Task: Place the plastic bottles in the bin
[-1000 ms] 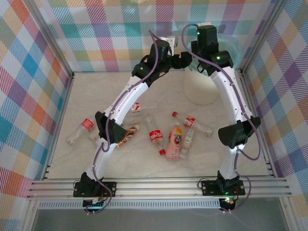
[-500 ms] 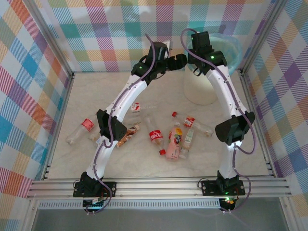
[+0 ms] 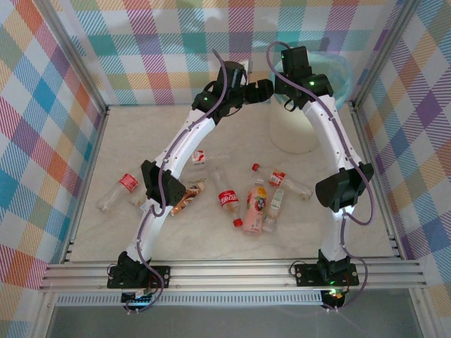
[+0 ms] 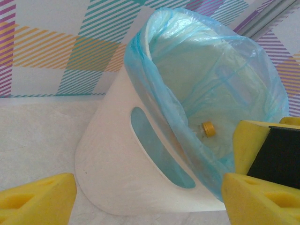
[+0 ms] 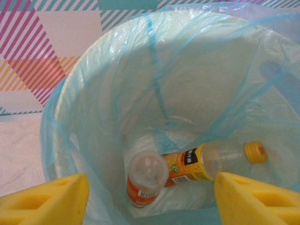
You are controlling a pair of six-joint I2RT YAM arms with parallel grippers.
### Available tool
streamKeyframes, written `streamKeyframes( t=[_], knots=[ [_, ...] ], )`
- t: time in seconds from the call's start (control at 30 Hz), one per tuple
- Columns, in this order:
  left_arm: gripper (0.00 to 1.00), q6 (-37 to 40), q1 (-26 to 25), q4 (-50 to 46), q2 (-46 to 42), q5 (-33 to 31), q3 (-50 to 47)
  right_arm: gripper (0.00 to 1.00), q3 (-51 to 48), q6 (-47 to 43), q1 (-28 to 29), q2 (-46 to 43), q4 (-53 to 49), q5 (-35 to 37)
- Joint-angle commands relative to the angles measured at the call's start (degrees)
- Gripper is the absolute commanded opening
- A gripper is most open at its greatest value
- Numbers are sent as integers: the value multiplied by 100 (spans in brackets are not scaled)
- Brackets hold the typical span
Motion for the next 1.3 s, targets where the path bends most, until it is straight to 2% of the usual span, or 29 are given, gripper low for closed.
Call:
streamKeyframes(
  t=[0.0,0.3,0.4,0.57,0.67,0.83,1.0,1.17,1.27],
  knots=[
    [80,-54,-14,-96,-340,84,198,71,360,145,23,-267,-59,-334],
    [80,212,-22,-1164,-1019,97,-84,70,572,321,31,-640,-372,-1186],
    [80,244,-22,-1036,-1713,152,-1048,70,418,417,57,-861,-450,-1565],
    [81,226,-22,-231,-3272,-18,-3352,69,-235,590,92,-1452,-362,-1997],
    [81,236,-21,-87,-3990,-318,-4245,68,-942,629,149,-1921,-56,-2245],
    [82,247,-22,-120,-4925,-340,-5411,67,-2800,441,424,-3038,1168,-2748],
    [82,440,-89,-24,-5943,25,-6720,67,-4438,-80,913,-4067,2223,-3073],
    [82,517,-229,-628,-6669,-120,-7542,66,-5560,-660,1305,-4692,2325,-3341],
    [83,293,-290,-657,-7079,-147,-8270,66,-6142,-820,1449,-5052,2229,-3388]
  ],
)
